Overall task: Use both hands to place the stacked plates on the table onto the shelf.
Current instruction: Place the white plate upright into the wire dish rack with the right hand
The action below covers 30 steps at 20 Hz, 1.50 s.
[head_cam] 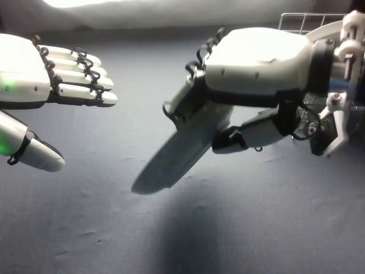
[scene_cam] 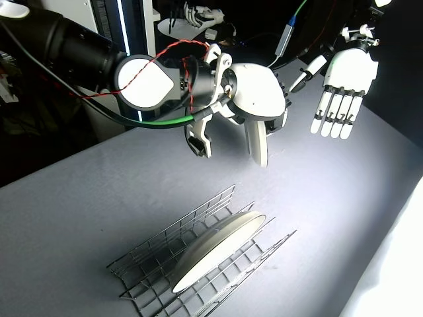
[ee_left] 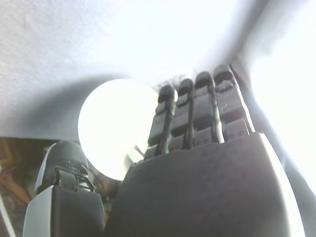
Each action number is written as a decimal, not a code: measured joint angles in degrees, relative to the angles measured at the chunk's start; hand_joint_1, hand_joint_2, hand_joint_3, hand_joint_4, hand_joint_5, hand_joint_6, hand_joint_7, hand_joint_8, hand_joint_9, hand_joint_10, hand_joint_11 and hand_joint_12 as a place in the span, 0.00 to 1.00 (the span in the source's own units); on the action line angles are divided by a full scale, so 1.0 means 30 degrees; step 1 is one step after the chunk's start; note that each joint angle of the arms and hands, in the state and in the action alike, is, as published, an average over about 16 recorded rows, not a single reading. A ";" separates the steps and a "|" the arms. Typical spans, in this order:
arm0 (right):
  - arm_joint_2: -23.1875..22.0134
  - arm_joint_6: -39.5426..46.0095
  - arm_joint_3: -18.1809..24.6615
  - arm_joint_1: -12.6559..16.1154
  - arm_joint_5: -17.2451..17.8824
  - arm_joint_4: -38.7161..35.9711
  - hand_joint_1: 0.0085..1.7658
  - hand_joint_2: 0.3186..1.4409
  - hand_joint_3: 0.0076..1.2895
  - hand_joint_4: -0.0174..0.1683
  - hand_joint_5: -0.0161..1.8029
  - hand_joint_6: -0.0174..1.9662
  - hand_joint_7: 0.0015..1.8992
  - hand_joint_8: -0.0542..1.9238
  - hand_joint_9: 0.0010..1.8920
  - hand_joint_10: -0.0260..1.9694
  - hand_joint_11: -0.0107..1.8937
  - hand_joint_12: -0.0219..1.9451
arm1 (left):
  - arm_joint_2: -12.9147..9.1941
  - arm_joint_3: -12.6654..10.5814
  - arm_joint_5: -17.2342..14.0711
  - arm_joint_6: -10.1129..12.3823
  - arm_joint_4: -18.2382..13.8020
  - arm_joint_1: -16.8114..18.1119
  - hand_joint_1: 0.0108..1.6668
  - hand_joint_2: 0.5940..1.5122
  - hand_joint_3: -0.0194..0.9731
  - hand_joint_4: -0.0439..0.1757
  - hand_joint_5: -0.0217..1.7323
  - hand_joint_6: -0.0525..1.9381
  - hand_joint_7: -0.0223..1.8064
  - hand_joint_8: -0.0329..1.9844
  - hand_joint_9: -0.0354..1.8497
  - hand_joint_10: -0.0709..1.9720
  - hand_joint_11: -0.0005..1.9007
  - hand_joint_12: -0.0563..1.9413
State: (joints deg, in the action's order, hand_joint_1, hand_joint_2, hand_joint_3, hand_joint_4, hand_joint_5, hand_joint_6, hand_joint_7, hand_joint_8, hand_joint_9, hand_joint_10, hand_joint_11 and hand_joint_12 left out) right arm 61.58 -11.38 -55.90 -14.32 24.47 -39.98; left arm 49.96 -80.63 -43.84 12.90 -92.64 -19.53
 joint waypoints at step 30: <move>-0.4340 0.0149 0.1426 0.3247 -0.4601 1.4558 0.77 0.66 0.00 0.05 0.46 0.57 0.49 0.55 0.48 0.60 0.43 0.69 | -0.0288 -0.0659 -0.0697 0.1269 -0.1211 0.0084 0.00 0.54 0.03 0.23 0.04 0.03 0.02 0.02 0.03 0.04 0.01 0.03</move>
State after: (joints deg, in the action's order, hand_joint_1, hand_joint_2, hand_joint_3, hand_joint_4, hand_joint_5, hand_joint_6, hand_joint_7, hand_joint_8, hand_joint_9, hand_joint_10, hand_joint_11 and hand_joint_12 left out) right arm 48.56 -10.93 -51.62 -4.58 10.67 3.69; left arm 49.09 -82.60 -45.93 16.71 -96.27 -19.28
